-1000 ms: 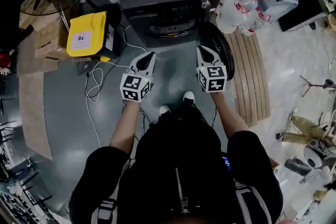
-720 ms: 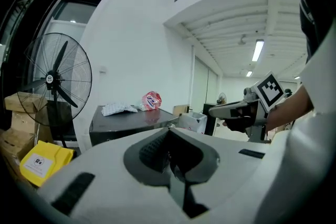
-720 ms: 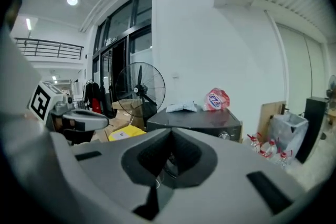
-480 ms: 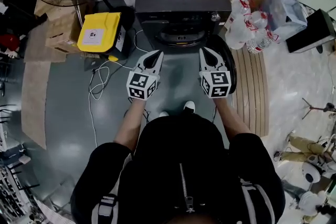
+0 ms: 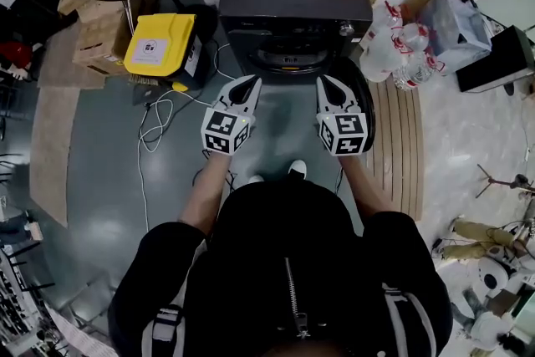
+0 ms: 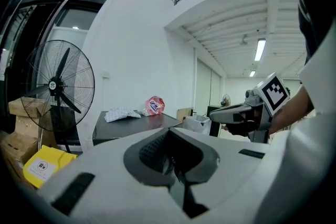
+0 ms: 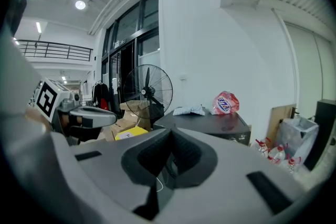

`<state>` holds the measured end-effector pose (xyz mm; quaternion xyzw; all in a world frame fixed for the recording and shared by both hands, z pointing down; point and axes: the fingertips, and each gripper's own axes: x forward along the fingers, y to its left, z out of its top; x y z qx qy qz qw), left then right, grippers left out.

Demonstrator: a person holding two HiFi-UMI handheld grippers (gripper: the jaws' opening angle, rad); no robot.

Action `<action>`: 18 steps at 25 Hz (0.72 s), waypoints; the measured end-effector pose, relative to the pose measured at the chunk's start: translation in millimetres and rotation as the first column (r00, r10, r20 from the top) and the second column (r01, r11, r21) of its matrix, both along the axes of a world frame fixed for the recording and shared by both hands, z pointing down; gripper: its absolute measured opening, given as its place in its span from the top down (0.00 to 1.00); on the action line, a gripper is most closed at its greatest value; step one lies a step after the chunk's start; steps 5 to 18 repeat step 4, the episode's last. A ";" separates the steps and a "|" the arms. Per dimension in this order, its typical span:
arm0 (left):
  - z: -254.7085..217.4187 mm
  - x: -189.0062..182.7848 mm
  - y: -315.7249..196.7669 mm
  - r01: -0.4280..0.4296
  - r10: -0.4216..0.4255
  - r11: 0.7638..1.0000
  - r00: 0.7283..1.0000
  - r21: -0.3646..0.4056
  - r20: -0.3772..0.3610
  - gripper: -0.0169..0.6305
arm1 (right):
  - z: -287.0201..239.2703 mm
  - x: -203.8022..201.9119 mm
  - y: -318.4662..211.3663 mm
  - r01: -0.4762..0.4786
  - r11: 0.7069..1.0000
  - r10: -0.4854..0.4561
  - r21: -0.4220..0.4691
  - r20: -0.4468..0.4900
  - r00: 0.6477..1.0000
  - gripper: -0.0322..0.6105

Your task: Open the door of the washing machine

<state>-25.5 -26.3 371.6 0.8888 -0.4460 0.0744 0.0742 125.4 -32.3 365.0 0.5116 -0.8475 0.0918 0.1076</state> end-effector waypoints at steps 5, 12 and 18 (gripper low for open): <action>3.7 -2.2 4.3 -0.005 0.005 1.000 1.000 -0.012 0.016 0.97 | 5.1 -1.9 5.6 -0.004 1.000 0.004 -0.009 0.016 1.000 0.95; 3.7 -2.2 4.3 -0.005 0.005 1.000 1.000 -0.012 0.016 0.97 | 5.1 -1.9 5.6 -0.004 1.000 0.004 -0.009 0.016 1.000 0.95; 3.7 -2.2 4.3 -0.005 0.005 1.000 1.000 -0.012 0.016 0.97 | 5.1 -1.9 5.6 -0.004 1.000 0.004 -0.009 0.016 1.000 0.95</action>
